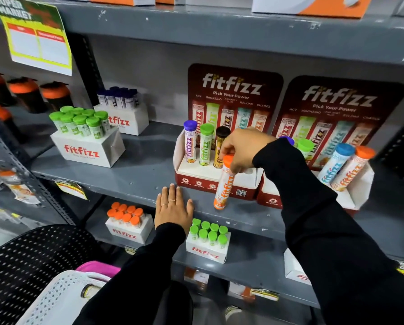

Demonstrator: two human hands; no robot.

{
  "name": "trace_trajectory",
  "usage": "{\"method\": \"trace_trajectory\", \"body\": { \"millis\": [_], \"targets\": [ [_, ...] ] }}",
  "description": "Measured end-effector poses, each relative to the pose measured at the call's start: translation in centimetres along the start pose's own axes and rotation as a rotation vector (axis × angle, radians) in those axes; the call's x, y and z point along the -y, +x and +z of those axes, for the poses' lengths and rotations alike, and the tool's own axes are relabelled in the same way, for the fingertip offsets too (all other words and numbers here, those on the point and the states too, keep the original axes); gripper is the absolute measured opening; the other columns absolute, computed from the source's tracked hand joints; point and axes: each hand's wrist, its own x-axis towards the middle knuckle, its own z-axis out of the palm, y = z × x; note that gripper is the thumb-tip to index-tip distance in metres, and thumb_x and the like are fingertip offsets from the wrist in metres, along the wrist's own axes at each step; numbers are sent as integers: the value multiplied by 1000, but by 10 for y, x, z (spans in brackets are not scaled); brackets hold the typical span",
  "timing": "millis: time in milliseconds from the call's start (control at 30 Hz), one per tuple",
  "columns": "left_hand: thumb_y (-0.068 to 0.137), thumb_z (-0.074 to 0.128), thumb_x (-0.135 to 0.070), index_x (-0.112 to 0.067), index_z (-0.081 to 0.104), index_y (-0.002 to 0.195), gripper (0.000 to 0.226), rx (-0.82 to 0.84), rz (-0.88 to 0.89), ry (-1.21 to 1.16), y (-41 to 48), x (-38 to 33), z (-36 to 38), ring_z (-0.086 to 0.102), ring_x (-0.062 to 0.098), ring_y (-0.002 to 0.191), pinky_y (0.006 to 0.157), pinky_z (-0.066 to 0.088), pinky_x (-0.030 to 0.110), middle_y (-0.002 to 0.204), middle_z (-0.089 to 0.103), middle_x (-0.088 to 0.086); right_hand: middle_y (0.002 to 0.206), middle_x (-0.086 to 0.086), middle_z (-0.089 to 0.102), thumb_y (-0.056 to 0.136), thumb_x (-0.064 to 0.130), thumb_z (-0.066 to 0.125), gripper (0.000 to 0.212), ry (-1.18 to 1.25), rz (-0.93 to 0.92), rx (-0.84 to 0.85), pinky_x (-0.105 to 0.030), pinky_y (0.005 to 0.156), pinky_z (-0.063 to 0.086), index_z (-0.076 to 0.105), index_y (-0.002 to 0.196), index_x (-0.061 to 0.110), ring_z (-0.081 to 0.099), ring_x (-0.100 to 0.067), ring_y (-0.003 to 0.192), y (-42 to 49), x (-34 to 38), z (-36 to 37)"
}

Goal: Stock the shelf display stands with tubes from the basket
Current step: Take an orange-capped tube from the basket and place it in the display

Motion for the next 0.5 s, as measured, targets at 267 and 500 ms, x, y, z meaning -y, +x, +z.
{"method": "trace_trajectory", "body": {
  "millis": [267,500],
  "targets": [
    [98,16,-44,-10,9,147,60,-10,-8,13,-1,-2,0,0,24,144,118,0,38,157,6,8,123,-11,65,83,17,74,35,31,109,-192,-31,81,50,68,115,5,62,-28,110,15,-21,-3],
    [97,12,-46,-11,7,147,61,1,-17,36,-2,-3,1,-1,23,144,118,-1,37,157,5,7,120,-19,60,87,11,67,29,159,227,-464,-31,78,45,63,114,1,54,-28,99,27,-38,-4]
  ]
}}
